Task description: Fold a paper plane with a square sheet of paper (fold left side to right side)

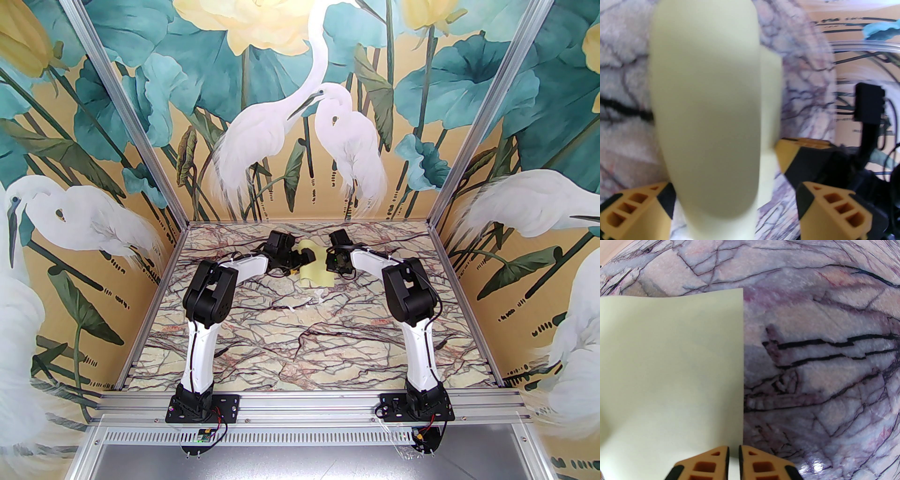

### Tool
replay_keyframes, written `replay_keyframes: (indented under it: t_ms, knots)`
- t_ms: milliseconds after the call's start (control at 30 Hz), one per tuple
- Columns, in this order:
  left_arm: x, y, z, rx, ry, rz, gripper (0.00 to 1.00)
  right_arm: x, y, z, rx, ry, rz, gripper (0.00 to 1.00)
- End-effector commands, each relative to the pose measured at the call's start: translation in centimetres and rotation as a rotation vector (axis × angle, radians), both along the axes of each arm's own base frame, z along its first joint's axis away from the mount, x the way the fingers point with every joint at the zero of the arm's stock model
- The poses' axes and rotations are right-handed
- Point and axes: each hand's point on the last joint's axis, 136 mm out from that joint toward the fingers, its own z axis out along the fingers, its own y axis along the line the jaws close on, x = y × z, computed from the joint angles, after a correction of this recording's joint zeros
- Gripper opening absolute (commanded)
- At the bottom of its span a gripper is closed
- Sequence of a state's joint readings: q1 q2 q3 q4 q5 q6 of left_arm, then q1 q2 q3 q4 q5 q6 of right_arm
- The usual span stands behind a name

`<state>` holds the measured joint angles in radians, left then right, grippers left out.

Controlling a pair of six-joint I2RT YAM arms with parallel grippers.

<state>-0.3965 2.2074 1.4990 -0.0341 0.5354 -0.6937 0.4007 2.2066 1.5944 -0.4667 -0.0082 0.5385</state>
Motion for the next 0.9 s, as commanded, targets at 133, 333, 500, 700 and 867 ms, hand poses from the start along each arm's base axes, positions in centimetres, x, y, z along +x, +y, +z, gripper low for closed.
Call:
replay_keyframes:
  t_ms: [133, 333, 500, 700, 867]
  knots:
    - [1.1, -1.9, 4.4, -0.215, -0.132, -0.056, 0.90, -1.7, 1.5, -3.0, 0.007, 0.085, 0.064, 0.16]
    - [1.2, -2.6, 5.8, -0.301, -0.189, -0.090, 0.90, -1.7, 1.5, -3.2, 0.003, 0.089, 0.067, 0.15]
    - [2.0, -2.2, 5.4, -0.299, -0.206, -0.078, 0.90, -1.8, 1.4, -3.2, 0.002, 0.092, 0.070, 0.15]
    - [3.1, -2.5, 4.8, -0.246, -0.231, -0.103, 0.91, -1.8, 1.3, -3.2, -0.003, 0.093, 0.071, 0.15]
    - [4.2, -2.7, 4.1, -0.200, -0.248, -0.121, 0.91, -1.9, 1.1, -3.2, -0.020, 0.098, 0.075, 0.15]
